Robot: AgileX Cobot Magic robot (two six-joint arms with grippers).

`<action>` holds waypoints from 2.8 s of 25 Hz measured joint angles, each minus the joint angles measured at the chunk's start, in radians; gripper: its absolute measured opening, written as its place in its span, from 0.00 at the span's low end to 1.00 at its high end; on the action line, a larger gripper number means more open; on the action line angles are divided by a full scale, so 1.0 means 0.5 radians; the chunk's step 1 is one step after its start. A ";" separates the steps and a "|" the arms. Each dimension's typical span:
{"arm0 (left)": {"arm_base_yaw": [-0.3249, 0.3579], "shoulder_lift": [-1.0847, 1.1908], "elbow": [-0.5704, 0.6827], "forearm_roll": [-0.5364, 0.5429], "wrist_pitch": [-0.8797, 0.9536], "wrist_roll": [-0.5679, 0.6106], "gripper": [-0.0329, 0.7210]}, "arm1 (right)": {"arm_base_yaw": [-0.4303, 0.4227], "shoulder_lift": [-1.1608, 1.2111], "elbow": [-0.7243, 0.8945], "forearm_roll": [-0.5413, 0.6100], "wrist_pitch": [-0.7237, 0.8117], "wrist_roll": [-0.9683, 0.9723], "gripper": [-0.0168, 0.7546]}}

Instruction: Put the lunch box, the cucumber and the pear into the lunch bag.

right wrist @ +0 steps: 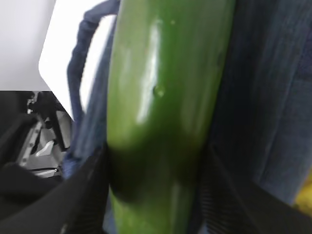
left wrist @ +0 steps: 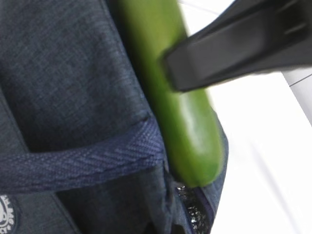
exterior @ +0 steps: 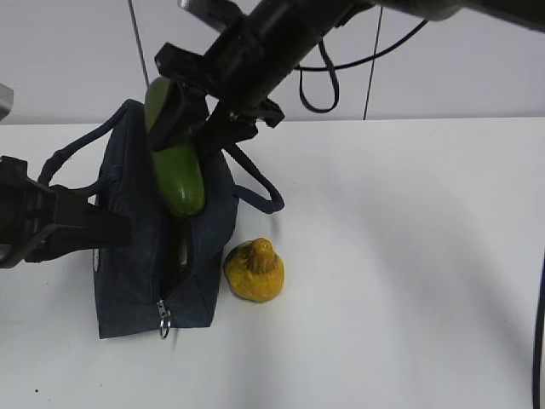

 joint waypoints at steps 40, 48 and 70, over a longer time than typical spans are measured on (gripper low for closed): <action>0.000 0.000 0.000 0.000 0.010 0.000 0.02 | 0.000 -0.436 -0.104 -1.475 0.014 0.067 0.70; 0.000 0.000 0.000 0.000 0.010 0.000 0.02 | 0.000 -0.770 0.529 -1.432 0.018 0.082 0.70; 0.000 0.000 0.000 0.000 0.029 0.000 0.02 | -0.014 -1.097 2.223 0.340 -1.414 -1.405 0.61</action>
